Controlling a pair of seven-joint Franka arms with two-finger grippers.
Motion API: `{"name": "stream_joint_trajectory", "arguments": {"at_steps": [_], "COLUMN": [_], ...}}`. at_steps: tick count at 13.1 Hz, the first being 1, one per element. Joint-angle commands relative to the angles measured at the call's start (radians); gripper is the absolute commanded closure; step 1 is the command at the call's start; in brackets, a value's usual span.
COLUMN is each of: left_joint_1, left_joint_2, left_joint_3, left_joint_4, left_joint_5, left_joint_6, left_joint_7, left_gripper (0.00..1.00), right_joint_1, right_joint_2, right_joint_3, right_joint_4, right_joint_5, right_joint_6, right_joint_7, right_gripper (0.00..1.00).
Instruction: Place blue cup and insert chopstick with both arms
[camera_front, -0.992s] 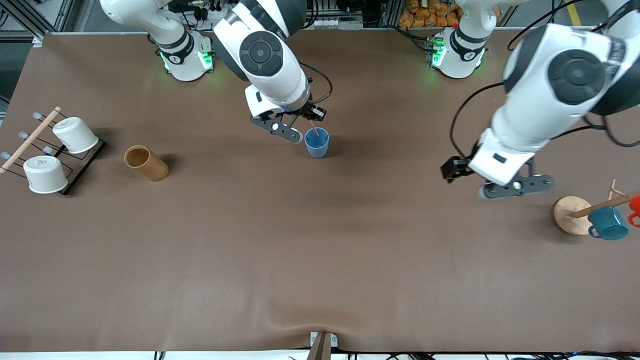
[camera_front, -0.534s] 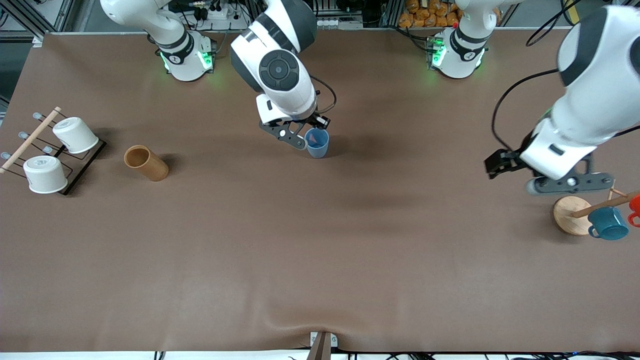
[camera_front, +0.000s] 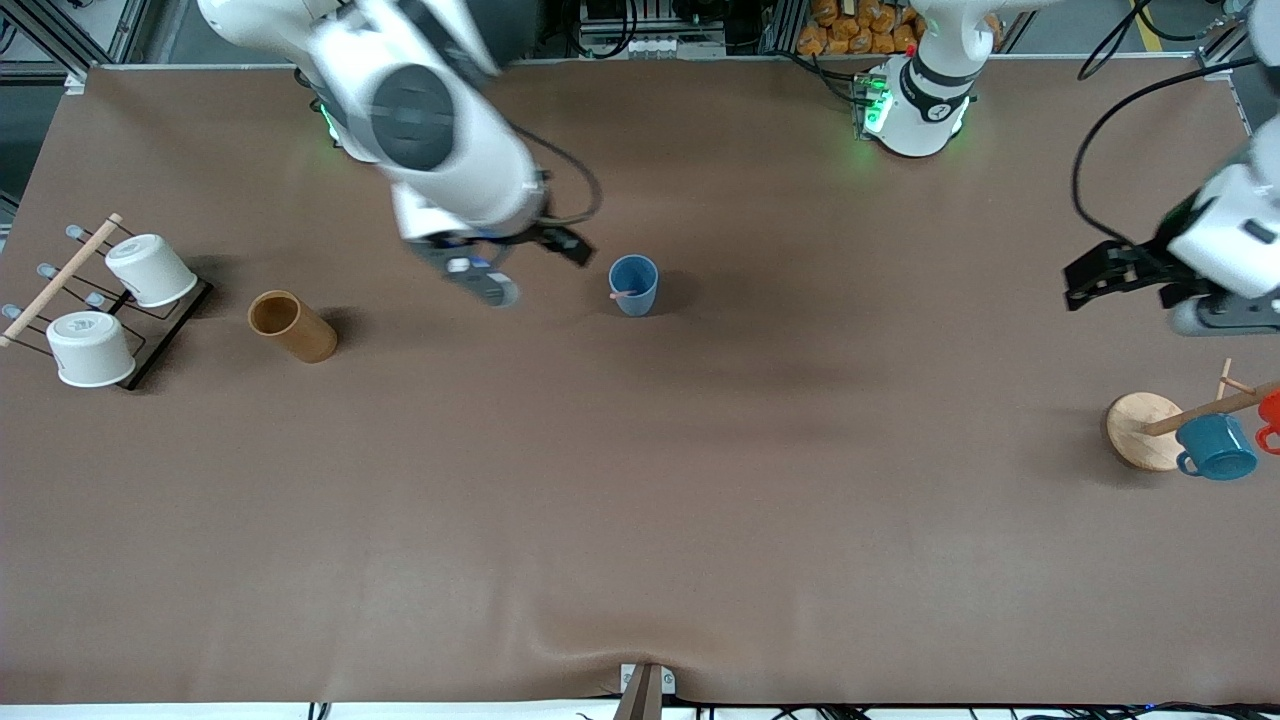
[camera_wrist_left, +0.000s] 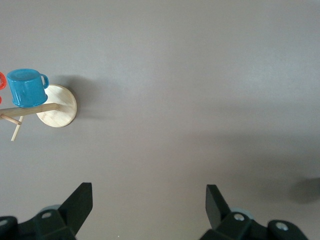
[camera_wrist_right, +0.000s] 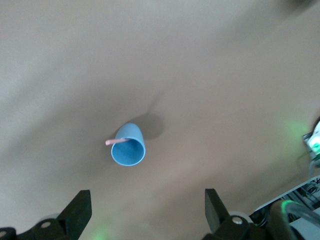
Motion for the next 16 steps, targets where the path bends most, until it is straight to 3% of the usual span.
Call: {"name": "stream_joint_trajectory", "arguments": {"at_steps": [1, 5, 7, 9, 13, 16], "left_joint_1": [-0.033, -0.032, -0.032, -0.039, -0.041, -0.041], "left_joint_2": [-0.043, -0.08, -0.093, -0.112, -0.124, -0.129], "left_joint_3": [0.056, 0.058, 0.053, 0.06, 0.06, 0.057], "left_joint_4": [-0.039, -0.074, -0.085, -0.09, -0.097, -0.099], "left_joint_5": [-0.028, -0.028, -0.027, -0.028, -0.027, -0.028], "left_joint_6": [-0.012, -0.009, -0.006, -0.006, -0.007, -0.01], "left_joint_7": [0.054, 0.054, 0.05, 0.05, 0.037, 0.033], "left_gripper": [0.0, 0.0, 0.0, 0.0, 0.0, 0.0], "right_joint_1": [-0.09, -0.287, -0.357, -0.412, -0.574, -0.656], "right_joint_2": [0.006, -0.013, -0.013, -0.014, -0.045, -0.143], "right_joint_3": [0.016, 0.017, 0.022, 0.02, 0.024, 0.02], "right_joint_4": [0.035, 0.032, 0.033, 0.032, 0.024, -0.097], "right_joint_5": [-0.06, -0.099, -0.22, -0.286, -0.254, -0.188], "right_joint_6": [-0.029, -0.025, 0.026, 0.044, 0.063, 0.096], "right_joint_7": [-0.194, -0.587, -0.733, -0.851, -1.109, -1.19], "right_gripper": [0.0, 0.0, 0.0, 0.0, 0.0, 0.0]}}
